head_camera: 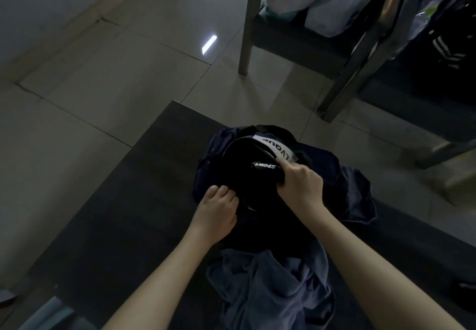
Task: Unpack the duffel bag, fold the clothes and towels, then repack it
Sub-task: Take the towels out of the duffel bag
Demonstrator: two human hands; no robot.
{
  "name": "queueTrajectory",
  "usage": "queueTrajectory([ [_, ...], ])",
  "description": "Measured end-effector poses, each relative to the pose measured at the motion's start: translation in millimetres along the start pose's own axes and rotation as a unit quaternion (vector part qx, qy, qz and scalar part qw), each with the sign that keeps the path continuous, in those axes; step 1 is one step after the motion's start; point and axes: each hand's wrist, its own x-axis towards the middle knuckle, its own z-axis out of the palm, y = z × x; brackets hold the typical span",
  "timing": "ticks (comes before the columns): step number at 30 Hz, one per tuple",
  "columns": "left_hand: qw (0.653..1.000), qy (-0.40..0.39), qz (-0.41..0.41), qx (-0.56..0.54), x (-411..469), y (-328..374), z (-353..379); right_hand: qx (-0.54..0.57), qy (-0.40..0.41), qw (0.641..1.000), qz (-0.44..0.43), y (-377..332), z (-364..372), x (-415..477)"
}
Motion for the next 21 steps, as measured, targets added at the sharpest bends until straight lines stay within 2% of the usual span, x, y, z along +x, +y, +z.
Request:
queueTrajectory([
  [1, 0.999, -0.039, -0.002, 0.011, 5, 4, 1, 0.001, -0.004, 1.0, -0.001, 0, 0, 0],
  [4, 0.995, -0.087, -0.01, 0.051, 17, 15, 1, 0.004, -0.008, 1.0, -0.002, 2, 0, 1],
  [6, 0.998, -0.034, 0.016, 0.049, 20, 19, -6, 0.008, 0.003, 1.0, -0.001, 3, 0, 0],
  [8, 0.998, 0.036, 0.057, -0.007, 16, 17, -9, 0.011, 0.019, 1.0, 0.002, 6, 0, 0],
  [12, 0.989, 0.112, 0.044, -0.084, -22, 10, -11, 0.003, 0.038, 0.999, 0.006, 10, -3, 7],
  [15, 0.991, 0.072, 0.016, -0.114, -43, -2, -3, -0.009, 0.029, 1.0, 0.005, 7, -2, 10],
  [18, 0.998, 0.015, 0.012, -0.065, -37, -7, -1, -0.028, 0.012, 1.0, -0.007, 1, 2, 4],
  [21, 1.0, 0.01, -0.002, -0.022, -17, 1, -13, -0.025, 0.009, 1.0, -0.007, -2, 3, -1],
])
